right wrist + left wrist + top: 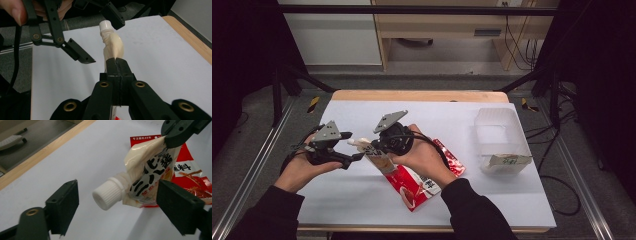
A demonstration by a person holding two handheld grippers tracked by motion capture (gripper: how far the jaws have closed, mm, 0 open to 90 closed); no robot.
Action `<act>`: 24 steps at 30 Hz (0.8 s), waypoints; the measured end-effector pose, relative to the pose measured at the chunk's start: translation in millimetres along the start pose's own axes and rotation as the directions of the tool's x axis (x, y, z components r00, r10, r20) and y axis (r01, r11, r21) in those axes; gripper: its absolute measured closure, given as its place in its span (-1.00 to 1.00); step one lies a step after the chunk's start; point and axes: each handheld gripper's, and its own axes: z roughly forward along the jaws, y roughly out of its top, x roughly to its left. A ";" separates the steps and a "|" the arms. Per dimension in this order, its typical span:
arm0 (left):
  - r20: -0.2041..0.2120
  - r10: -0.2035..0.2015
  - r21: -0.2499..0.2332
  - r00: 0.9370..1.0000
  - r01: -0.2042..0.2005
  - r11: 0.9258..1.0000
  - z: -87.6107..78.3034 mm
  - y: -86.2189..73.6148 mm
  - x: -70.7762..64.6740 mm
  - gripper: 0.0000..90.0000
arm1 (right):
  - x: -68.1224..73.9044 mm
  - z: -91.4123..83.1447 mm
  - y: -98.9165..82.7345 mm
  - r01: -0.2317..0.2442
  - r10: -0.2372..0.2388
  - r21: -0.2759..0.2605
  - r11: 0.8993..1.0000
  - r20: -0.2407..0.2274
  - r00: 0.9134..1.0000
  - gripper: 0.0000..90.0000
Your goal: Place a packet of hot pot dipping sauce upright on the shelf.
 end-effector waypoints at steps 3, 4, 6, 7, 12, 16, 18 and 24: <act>0.018 -0.008 0.002 1.000 0.008 1.000 4.0 2.6 0.2 -0.35 | 0.0 -4.7 -2.5 0.001 -0.001 0.001 1.000 -0.002 1.000 1.00; 0.030 -0.005 0.001 1.000 0.005 1.000 5.7 3.5 -0.4 -0.28 | -0.2 -5.7 -3.0 0.004 -0.004 0.002 1.000 -0.004 1.000 1.00; 0.036 0.011 0.003 0.999 -0.011 1.000 8.4 5.6 -2.0 -0.17 | 0.0 -8.2 -4.4 0.005 -0.005 0.000 1.000 -0.007 1.000 1.00; 0.040 0.016 0.000 0.999 -0.016 1.000 9.3 6.5 -2.6 -0.12 | -0.1 -8.8 -4.9 0.010 -0.010 -0.002 1.000 -0.006 1.000 1.00; 0.066 0.035 0.015 0.997 -0.036 0.999 12.2 11.5 -3.0 0.16 | -1.7 -13.2 -8.6 0.006 -0.006 0.004 1.000 0.001 1.000 1.00; 0.067 0.045 0.020 0.997 -0.046 0.999 13.1 14.2 -4.4 0.28 | -4.4 -15.4 -12.5 0.000 0.000 -0.002 1.000 0.004 1.000 1.00; 0.077 0.043 0.016 0.996 -0.045 0.999 13.1 14.9 -4.9 0.36 | -6.6 -17.0 -14.7 -0.003 0.003 0.001 1.000 0.010 1.000 1.00; 0.087 0.053 -0.007 0.995 -0.052 0.999 13.6 21.2 -10.1 0.47 | -12.2 -22.9 -18.7 0.002 -0.002 0.004 1.000 0.040 0.999 1.00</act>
